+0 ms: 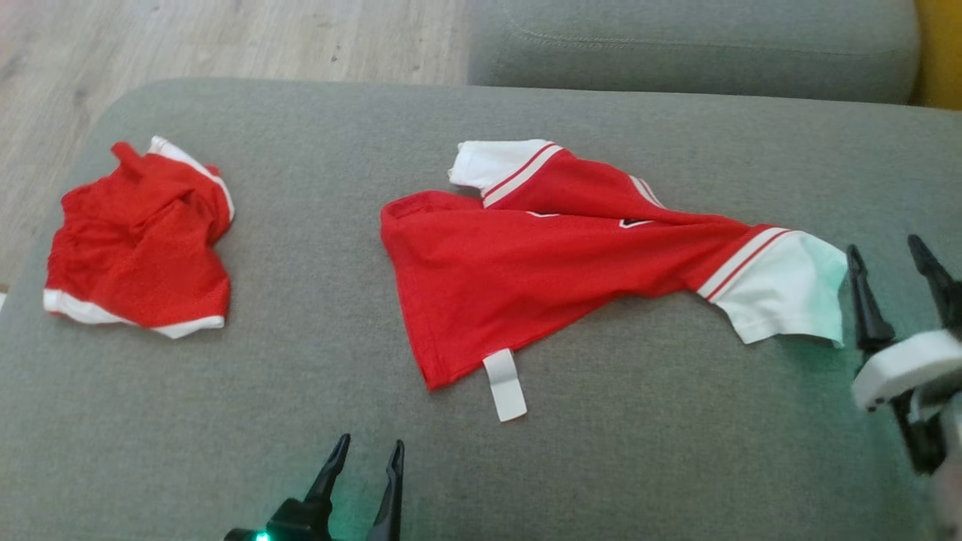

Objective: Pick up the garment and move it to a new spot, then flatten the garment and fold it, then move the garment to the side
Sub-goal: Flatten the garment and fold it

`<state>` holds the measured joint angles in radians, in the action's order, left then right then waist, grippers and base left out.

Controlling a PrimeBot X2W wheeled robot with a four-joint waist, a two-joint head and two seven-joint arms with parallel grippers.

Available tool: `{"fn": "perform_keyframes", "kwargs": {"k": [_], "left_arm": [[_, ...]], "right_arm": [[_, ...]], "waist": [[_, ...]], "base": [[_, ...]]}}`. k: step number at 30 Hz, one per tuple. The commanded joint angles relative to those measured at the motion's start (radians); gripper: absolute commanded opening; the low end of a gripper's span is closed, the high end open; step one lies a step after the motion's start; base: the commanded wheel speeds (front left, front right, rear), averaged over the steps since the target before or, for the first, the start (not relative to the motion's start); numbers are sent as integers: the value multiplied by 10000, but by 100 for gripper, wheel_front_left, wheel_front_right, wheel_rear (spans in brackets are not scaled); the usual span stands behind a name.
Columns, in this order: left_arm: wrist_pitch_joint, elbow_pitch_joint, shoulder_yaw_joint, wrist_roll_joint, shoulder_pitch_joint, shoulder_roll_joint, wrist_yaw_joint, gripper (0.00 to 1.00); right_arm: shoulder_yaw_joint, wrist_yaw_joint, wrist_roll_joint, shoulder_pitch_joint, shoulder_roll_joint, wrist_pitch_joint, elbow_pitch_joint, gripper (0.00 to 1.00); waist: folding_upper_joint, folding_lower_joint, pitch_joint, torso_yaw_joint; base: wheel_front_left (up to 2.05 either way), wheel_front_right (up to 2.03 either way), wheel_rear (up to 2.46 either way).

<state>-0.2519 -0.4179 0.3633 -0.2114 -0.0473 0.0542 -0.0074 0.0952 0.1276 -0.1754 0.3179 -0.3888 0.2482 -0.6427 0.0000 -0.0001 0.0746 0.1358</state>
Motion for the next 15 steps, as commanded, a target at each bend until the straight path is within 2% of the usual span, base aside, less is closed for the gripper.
{"fn": "perform_keyframes", "kwargs": {"k": [1, 7, 15], "left_arm": [[-99, 278, -334, -76, 405, -39, 51, 100], [-99, 309, -290, -294, 808, -39, -72, 100], [-99, -587, -37, -946, 1611, -39, -308, 100]], "right_arm": [[-310, 31, 348, -521, 304, 133, 948, 100], [-819, 31, 972, -1586, 1700, 134, 2452, 100], [-334, 31, 1122, -1767, 2268, 134, 2813, 100]], "waist": [[0, 1, -76, -130], [0, 1, -75, -673], [0, 1, 232, -1559]], "base": [[0, 0, 0], [0, 0, 0], [0, 0, 0]]}}
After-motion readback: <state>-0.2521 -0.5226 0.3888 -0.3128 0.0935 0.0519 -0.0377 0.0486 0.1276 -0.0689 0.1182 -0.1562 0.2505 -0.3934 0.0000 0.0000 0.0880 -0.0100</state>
